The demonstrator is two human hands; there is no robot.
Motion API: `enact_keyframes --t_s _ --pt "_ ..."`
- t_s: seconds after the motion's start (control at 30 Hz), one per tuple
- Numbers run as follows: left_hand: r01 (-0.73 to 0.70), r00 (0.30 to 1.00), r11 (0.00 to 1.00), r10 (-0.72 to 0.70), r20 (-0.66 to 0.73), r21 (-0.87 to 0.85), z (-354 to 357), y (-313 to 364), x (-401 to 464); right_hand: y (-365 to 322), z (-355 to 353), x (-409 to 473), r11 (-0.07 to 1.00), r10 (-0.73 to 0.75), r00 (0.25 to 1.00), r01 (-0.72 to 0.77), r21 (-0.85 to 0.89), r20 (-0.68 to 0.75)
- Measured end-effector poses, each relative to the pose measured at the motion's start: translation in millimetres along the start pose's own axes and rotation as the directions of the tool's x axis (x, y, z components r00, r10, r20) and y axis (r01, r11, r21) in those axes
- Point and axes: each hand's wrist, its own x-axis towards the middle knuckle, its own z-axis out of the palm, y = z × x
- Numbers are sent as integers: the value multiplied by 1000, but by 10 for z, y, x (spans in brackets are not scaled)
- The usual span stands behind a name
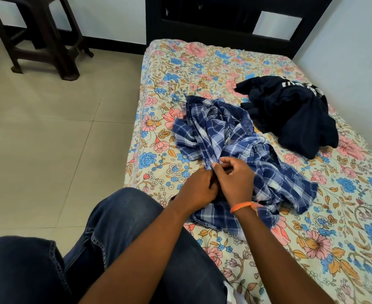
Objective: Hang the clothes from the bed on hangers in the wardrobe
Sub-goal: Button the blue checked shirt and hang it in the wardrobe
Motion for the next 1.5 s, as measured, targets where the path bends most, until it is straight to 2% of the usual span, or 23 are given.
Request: enact_keyframes --t_s 0.07,0.13,0.23,0.3,0.37,0.43,0.5,0.57,0.63,0.7,0.8,0.9,0.97,1.07,1.13,1.3,1.4,1.5 --pt "-34 999 999 34 -1 -6 9 -8 -14 16 11 167 994 107 991 -104 -43 83" --pt "-29 1000 1000 29 -2 -11 34 -23 -16 4 -1 309 971 234 960 -238 8 153" --pt "9 1000 999 -10 -29 -43 66 -50 7 27 -16 452 879 400 881 -447 165 254" --pt "67 994 987 -79 -78 -144 66 -19 15 41 -43 489 777 452 832 -545 315 322" --pt "193 968 903 -240 -79 -384 33 30 54 39 -105 495 661 485 792 -610 437 371" --pt "302 921 739 -389 -15 -602 -23 48 117 17 -186 480 527 492 760 -649 549 425" --pt "327 896 631 -444 19 -704 -75 23 203 8 -251 459 419 472 750 -653 631 463" --pt "295 899 646 -437 -25 -704 -87 37 281 33 -288 441 366 448 757 -640 675 476" --pt "253 889 681 -444 -113 -687 -69 83 330 55 -293 415 351 432 757 -641 682 489" --pt "228 859 657 -483 -169 -719 -50 127 365 62 -283 391 355 429 754 -647 675 497" --pt "213 855 570 -502 -132 -794 -48 134 389 43 -239 369 412 450 768 -632 656 457" --pt "261 866 582 -494 -80 -770 -60 89 377 4 -176 346 472 449 793 -601 645 411" --pt "272 863 503 -505 -24 -820 -74 57 346 -6 -132 337 506 443 809 -582 636 387" --pt "260 873 319 -481 81 -911 -112 24 284 14 -100 335 517 463 821 -556 650 334" --pt "258 883 283 -458 106 -924 -119 9 249 17 -105 321 490 496 811 -557 671 311" --pt "237 872 354 -489 38 -905 -171 98 220 -18 -193 277 430 498 788 -587 685 362" --pt "218 846 558 -518 -131 -800 -188 99 217 9 -273 302 311 507 776 -571 760 375" --pt "106 839 763 -412 -354 -637 -145 29 208 32 -312 337 242 507 792 -509 826 340"
